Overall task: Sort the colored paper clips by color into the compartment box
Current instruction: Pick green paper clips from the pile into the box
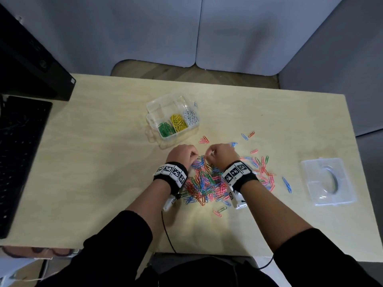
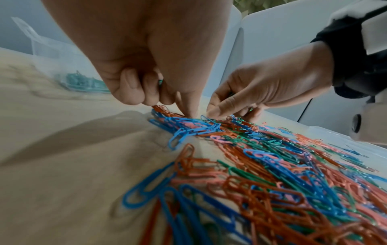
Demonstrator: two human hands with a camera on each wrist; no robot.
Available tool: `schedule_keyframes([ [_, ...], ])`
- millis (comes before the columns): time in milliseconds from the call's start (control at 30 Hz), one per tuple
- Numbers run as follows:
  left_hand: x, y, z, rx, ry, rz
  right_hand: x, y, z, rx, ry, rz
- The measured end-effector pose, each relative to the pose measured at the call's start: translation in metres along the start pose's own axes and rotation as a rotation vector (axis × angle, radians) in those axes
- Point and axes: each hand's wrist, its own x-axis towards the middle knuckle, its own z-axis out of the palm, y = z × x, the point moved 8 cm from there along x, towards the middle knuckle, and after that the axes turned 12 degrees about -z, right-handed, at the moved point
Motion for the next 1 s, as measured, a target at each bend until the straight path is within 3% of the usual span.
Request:
schedule_keyframes([
  [167,-0.006,0.007,-0.001,0.04,-0.009,0.076,-0.002,0.008,0.0,-0.006,-0.04,-0.044],
  [300,-0.002,0.007,0.002,0.054,-0.05,0.045,-0.003,0.011,0.006,-0.008,-0.102,-0.046],
  [433,-0.005,0.007,0.002,0.005,-0.083,0.046,-0.01,0.015,-0.005,0.193,-0.059,-0.038],
  [600,-0.007,-0.003,0.002,-0.215,-0.108,-0.003,-0.02,0.042,-0.019,0.555,0.084,0.103],
  [767,-0.012,-0.003,-0.005,-0.272,-0.11,0.009,-0.026,0.05,-0.02,0.702,0.094,0.172],
  [867,-0.013,-0.006,-0.007,-0.252,-0.105,-0.025,-0.026,0.051,-0.024,0.672,0.093,0.177],
  [933,-0.013,-0.008,-0.007,-0.248,-0.125,-0.067,-0.027,0.05,-0.021,0.868,0.103,0.243],
  [1000,-0.013,-0.008,-0.005,-0.241,-0.175,-0.104,-0.031,0.04,-0.012,1.23,0.105,0.347],
])
